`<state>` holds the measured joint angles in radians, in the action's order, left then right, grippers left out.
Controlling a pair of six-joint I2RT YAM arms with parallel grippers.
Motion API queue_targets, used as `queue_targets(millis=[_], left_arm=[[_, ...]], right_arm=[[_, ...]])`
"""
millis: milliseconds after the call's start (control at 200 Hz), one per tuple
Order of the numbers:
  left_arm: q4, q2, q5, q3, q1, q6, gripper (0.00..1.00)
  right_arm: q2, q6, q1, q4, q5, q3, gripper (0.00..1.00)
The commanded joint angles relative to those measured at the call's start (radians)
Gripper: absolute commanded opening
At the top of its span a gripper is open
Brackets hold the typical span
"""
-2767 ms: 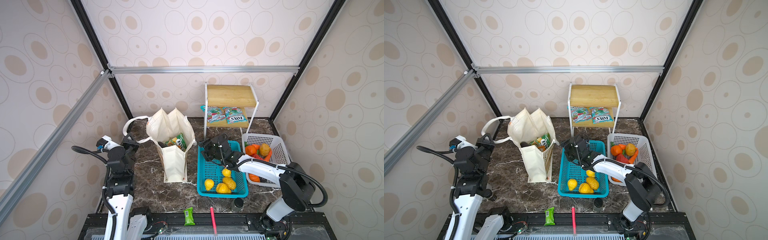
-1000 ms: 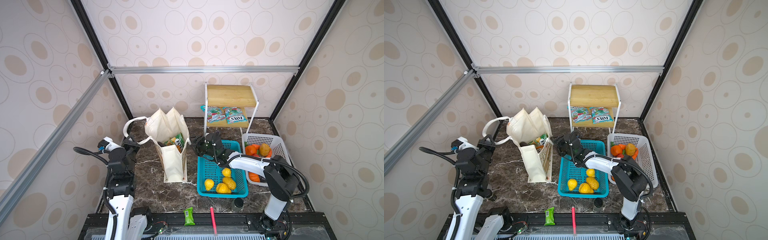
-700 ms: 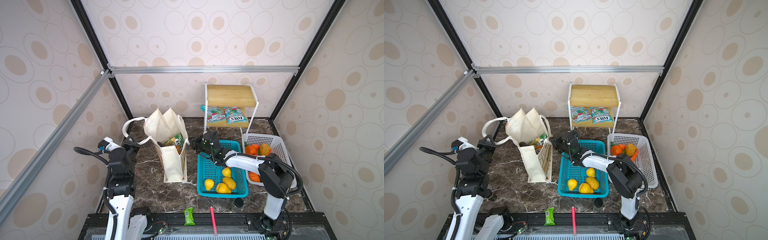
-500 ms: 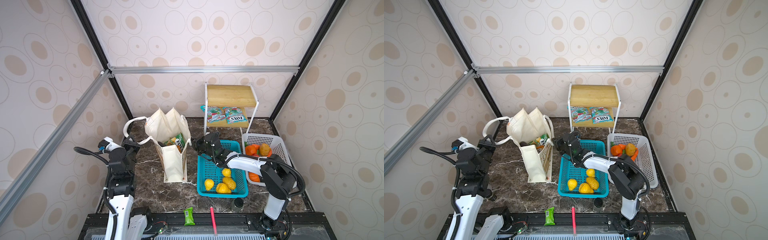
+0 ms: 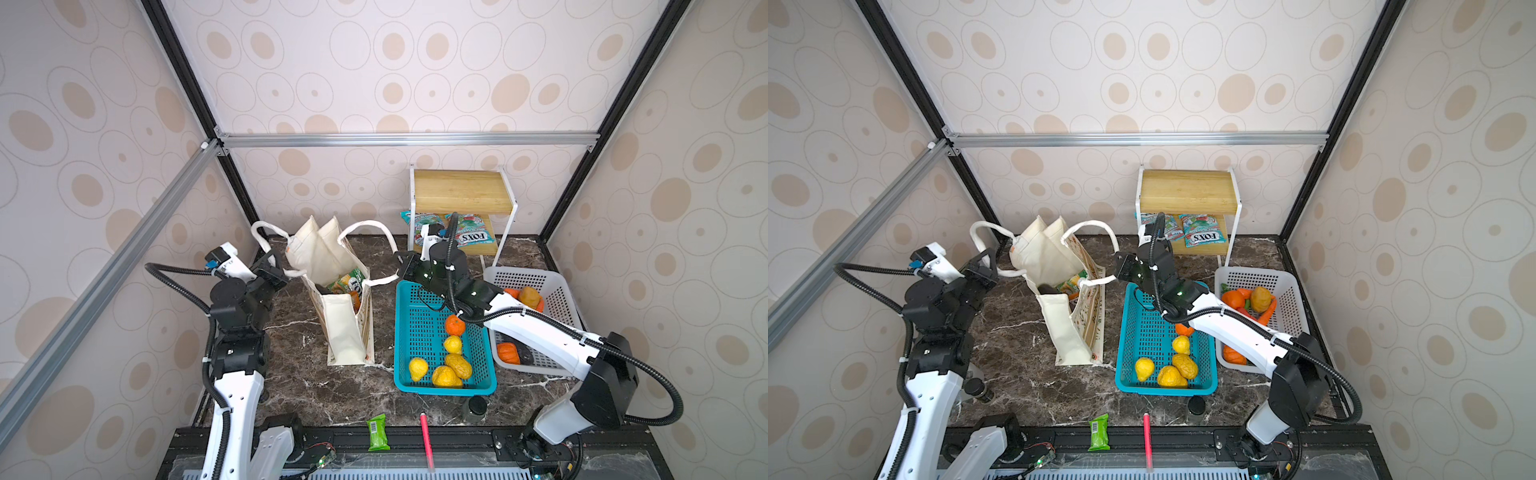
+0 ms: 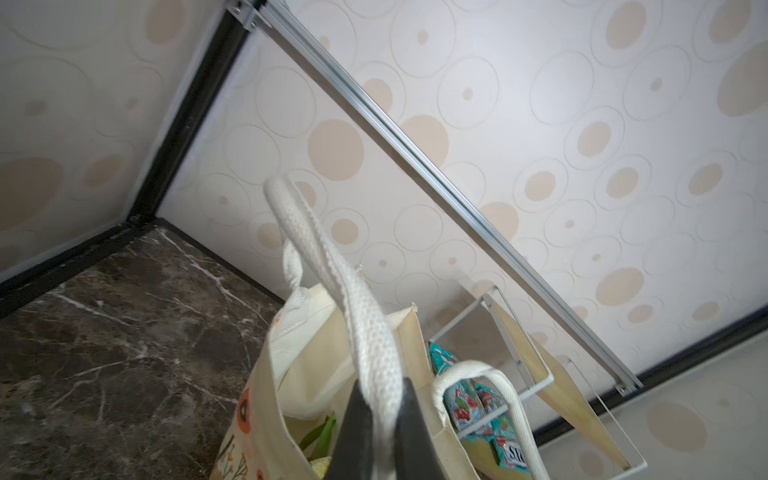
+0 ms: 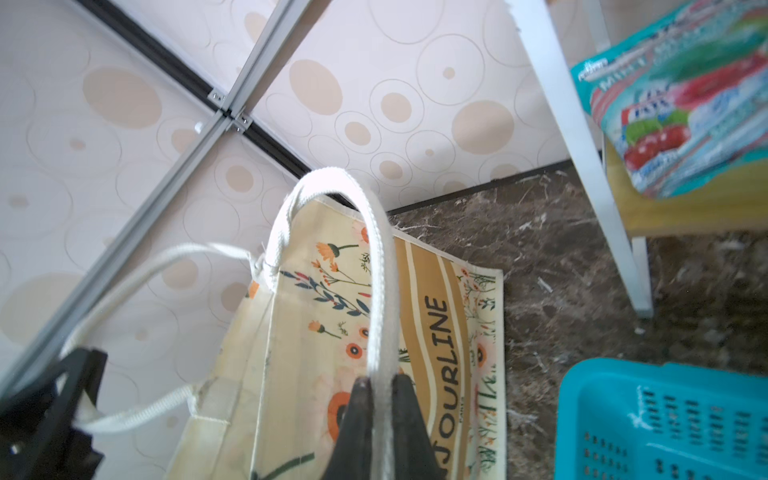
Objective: Place the food into the grocery bag and tie it
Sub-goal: 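Lift both white handles upward with both grippers, bringing them together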
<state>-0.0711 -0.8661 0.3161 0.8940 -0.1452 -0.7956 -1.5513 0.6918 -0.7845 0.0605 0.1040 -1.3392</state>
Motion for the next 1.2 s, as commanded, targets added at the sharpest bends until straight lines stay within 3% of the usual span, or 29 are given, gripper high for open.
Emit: queue_targets(millis=[0,150,275,430,645,805,1040,1195], left_arm=[[-0.015,-0.076,0.221,0.125,0.008,0.07,0.0],[0.064,-0.177,0.253,0.252,0.068,0.123,0.0],[0.137,-0.27,0.251,0.378,0.17,0.169,0.0],[0.258,-0.378,0.196,0.523,0.308,0.244,0.0],[0.258,-0.392,0.16,0.552,0.354,0.245,0.0],[0.358,-0.414,0.165,0.601,0.366,0.281,0.02],[0.521,-0.468,0.179,0.638,0.397,0.36,0.18],[0.519,-0.474,0.202,0.65,0.407,0.36,0.31]], right_arm=[[0.028,-0.284,-0.018,-0.061,-0.053,-0.058,0.0],[0.019,-0.448,-0.045,-0.083,-0.139,-0.131,0.0],[-0.039,-0.585,-0.107,-0.161,-0.109,-0.238,0.0],[-0.126,-0.637,-0.159,-0.231,-0.066,-0.346,0.0],[-0.231,-0.633,-0.16,-0.262,0.002,-0.437,0.0],[-0.27,-0.575,-0.122,-0.224,-0.053,-0.463,0.0],[-0.268,-0.494,-0.073,-0.101,-0.155,-0.407,0.0],[-0.284,-0.474,-0.057,-0.069,-0.221,-0.416,0.0]])
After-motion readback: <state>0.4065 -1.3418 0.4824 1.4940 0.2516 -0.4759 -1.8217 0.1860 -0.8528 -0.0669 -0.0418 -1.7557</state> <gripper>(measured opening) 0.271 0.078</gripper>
